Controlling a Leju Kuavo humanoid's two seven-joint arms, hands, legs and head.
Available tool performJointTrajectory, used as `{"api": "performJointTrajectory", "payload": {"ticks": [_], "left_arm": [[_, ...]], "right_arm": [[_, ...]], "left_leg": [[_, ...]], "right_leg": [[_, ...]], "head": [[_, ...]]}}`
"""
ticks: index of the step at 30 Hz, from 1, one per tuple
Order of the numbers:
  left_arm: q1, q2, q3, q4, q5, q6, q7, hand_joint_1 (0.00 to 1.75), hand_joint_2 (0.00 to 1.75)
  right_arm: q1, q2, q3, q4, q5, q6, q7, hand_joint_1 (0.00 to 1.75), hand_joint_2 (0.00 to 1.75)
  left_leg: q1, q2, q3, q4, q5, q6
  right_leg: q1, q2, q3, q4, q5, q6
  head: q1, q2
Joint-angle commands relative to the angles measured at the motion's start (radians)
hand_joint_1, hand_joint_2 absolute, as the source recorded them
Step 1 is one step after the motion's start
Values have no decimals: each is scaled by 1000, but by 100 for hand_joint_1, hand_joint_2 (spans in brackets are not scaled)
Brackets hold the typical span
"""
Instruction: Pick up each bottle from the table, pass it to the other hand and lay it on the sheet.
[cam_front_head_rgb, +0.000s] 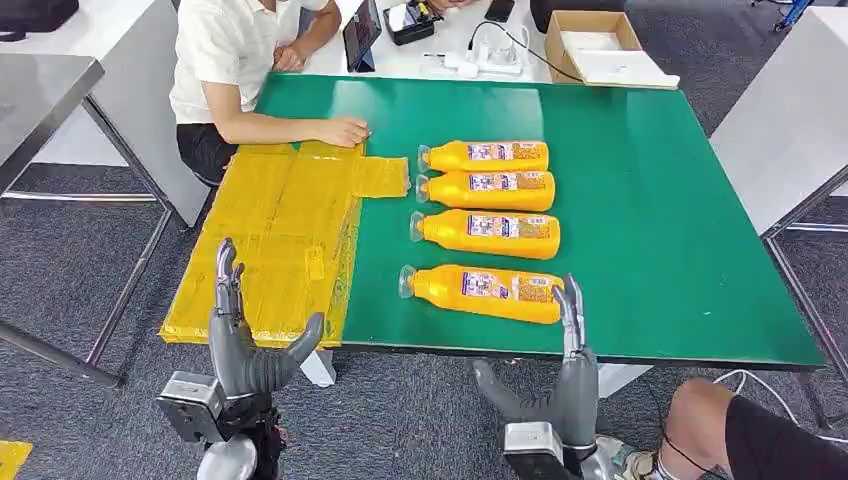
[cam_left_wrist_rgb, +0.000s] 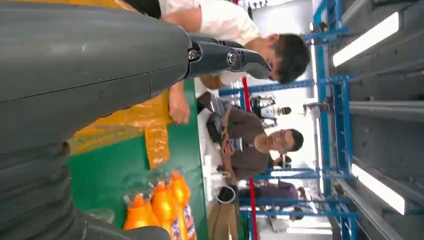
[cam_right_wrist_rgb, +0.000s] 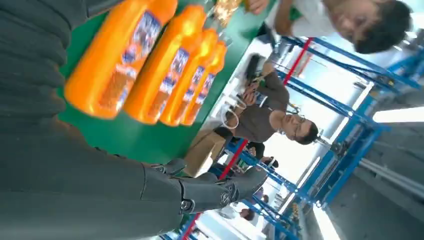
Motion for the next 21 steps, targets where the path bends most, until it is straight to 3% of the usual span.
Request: {"api": "performJointTrajectory", "payload": {"ticks": [1,11,13,19,20,21], "left_arm": [[-64,35,3,89,-1,-38,14,0,175],[-85,33,1,67,-29,-48,4,0,175],[-104,25,-20,46,-44,-41,-11,0,175],[-96,28,-36,36,-31,-41,-22,0,175],[-91,31,-42,35,-25,-46,-26,0,175],[-92,30,-45,39,-22,-47,-29,0,175]], "right_arm": [[-147,-90,-99,202,167,141,101,0,175],[-192,-96,-85,245,197,174,134,0,175],[-284,-118,-80,365,177,258,161,0,175],[-323,-134,-48,383,228,274,182,0,175],[-330,-141,-38,381,241,281,191,0,175],[-337,-149,-31,381,254,290,205,0,175]], "left_leg": [[0,2,6,-3,-1,-1],[1,3,10,-3,-3,-2],[0,2,6,-1,-2,-1],[0,2,3,-1,-1,-1],[1,4,10,-1,-4,-2],[0,2,4,0,-2,-1]], "right_leg": [[1,2,6,-3,0,-1],[1,2,10,-3,-2,-3],[1,2,6,-2,-1,-2],[0,2,3,-1,0,-1],[1,3,9,-1,-2,-3],[0,2,4,-1,-1,-1]], "head": [[0,0],[0,0],[0,0],[0,0],[0,0],[0,0]]}}
